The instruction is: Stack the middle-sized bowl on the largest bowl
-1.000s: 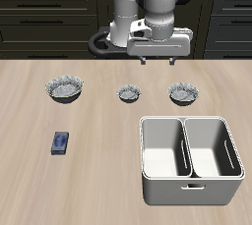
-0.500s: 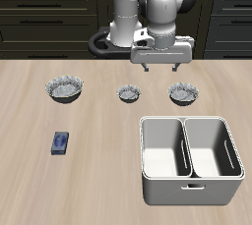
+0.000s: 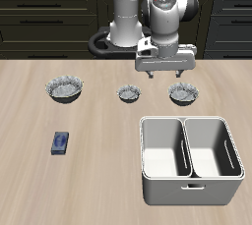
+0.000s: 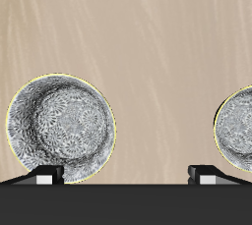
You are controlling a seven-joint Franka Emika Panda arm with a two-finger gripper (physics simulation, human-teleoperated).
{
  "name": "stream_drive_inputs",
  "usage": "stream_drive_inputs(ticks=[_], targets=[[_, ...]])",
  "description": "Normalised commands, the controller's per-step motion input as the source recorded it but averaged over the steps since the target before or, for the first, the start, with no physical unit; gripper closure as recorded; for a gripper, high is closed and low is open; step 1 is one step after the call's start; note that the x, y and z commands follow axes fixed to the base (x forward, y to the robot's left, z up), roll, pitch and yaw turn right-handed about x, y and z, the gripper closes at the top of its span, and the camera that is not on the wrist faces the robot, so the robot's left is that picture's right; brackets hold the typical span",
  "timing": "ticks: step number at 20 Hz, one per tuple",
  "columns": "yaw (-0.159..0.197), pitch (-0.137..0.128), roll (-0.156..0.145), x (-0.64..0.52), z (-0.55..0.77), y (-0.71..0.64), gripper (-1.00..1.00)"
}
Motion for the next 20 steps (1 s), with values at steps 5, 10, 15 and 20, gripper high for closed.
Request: stream_drive_inputs(ticks=[5, 10, 15, 20], targets=[[0.000, 0.035, 0.025, 0.01, -0.23, 0.11, -1.00], [-0.017, 0.042, 0.006, 0.01, -0.23, 0.00, -1.00], [-0.003, 0.024, -0.005, 0.03, -0.21, -0.01, -1.00], [0.011, 0.033, 0.051, -0.02, -0.27, 0.10, -1.00]])
